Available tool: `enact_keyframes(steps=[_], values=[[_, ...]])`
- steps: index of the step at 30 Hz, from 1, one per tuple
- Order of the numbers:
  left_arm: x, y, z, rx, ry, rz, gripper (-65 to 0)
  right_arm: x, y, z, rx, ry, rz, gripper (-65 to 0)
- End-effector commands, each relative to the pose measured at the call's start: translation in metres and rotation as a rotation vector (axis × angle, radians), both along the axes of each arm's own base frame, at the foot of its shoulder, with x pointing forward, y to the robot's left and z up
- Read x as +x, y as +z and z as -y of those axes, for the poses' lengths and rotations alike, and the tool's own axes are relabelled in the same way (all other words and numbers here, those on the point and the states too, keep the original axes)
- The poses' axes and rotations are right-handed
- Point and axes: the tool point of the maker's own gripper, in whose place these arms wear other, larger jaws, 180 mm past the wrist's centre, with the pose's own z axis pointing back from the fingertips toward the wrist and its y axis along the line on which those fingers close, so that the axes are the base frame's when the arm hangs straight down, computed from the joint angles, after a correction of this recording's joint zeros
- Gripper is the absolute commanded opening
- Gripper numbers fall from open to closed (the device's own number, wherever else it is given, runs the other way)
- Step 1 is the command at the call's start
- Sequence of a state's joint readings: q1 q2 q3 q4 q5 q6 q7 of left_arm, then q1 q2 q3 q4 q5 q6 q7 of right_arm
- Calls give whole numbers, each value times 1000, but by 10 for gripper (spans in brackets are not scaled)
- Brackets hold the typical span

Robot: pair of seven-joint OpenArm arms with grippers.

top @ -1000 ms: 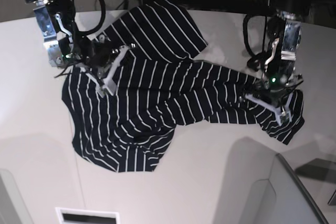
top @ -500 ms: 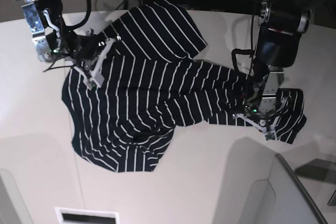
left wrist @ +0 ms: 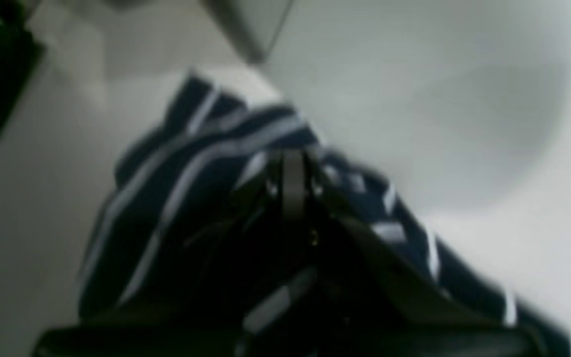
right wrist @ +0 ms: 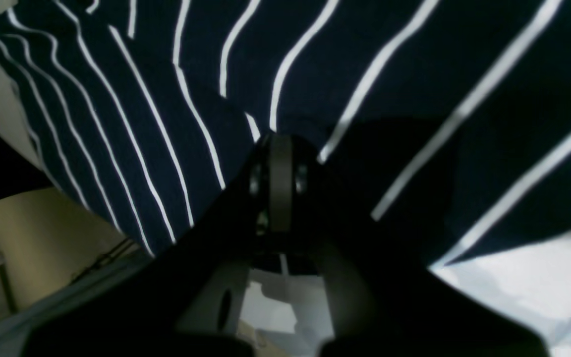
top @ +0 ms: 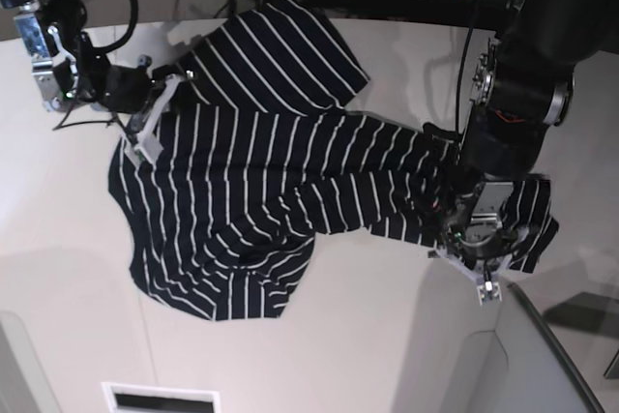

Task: Layout the t-shirt on the table in an organized manner, then fold the t-shirt properly
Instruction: 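Regrasp the shirt with both grippers and stretch it wider, then hold the shirt with both grippers, adjusting the spread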

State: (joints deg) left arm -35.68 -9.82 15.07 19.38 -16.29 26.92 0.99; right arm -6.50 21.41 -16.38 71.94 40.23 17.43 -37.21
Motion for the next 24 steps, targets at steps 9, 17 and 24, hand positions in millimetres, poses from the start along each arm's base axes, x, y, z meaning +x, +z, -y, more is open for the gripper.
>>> enact_keyframes(steps=[9,17,24], values=[[32,48,28,-117,-12,61,-650,37,48,12,-118,14,158,-648],[-47,74,27,-143,-118,49,-650,29,67,-46,-41,125,181,-648],[-98,82,-34,-144,33,93,-650,33,75,-88,-8,238,211,-645]])
